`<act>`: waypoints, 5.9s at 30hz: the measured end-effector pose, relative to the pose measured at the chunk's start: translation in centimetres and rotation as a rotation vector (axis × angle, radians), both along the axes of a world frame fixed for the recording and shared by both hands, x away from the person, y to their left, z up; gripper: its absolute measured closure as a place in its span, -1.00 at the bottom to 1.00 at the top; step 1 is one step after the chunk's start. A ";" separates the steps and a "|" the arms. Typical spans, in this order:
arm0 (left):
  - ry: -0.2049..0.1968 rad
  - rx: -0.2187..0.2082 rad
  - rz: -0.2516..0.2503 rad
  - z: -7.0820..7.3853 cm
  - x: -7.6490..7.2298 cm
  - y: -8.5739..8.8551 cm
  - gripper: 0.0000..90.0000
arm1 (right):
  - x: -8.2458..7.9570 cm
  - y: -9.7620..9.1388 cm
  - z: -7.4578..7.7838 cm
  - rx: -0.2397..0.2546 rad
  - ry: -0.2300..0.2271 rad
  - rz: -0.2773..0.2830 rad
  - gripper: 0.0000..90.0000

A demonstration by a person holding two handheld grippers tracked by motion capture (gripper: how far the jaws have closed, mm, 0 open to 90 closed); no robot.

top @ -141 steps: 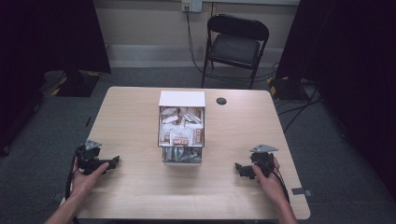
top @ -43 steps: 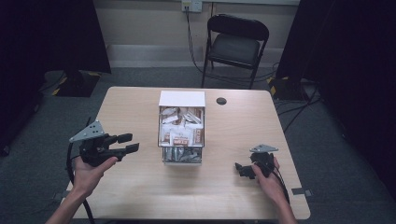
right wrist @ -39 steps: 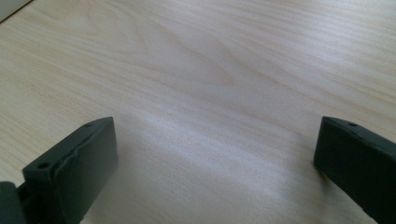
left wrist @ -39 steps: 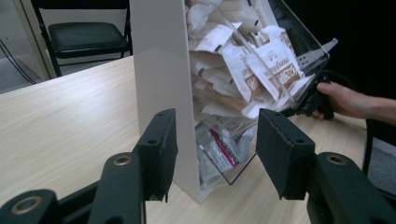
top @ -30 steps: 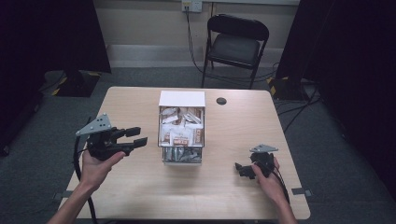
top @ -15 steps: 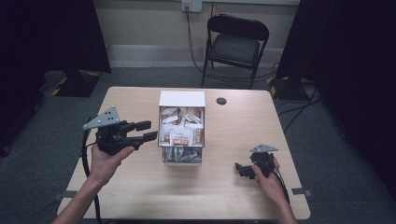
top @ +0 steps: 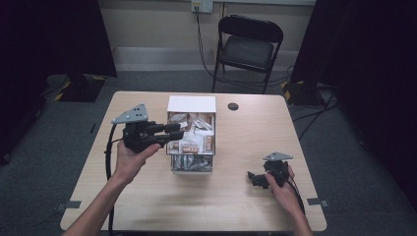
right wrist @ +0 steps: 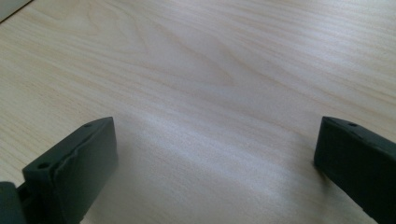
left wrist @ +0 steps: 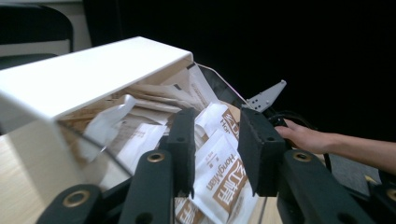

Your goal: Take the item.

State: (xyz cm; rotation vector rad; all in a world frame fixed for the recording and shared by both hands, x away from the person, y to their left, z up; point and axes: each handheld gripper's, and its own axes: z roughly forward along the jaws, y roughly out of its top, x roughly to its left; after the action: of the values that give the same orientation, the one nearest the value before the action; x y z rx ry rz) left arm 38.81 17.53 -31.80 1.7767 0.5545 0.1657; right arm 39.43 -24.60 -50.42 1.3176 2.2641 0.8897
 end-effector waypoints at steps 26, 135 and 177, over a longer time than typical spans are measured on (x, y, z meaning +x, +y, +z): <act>0.019 0.141 -0.044 -1.2 1.8 -2.1 0.72 | 0.0 0.0 0.0 0.000 0.000 0.001 -1.00; 0.054 0.085 -0.130 -1.5 0.5 -1.6 1.00 | 0.0 0.0 0.0 0.000 0.001 -0.006 -1.00; -0.062 -0.024 -0.096 2.9 -2.0 0.5 1.00 | -0.1 0.0 0.0 0.001 0.002 -0.007 -1.00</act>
State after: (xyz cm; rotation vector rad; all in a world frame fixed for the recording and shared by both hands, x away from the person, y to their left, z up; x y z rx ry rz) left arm 36.78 18.03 -28.94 1.7643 0.4238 0.1466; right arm 39.37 -24.57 -50.41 1.3268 2.2590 0.8871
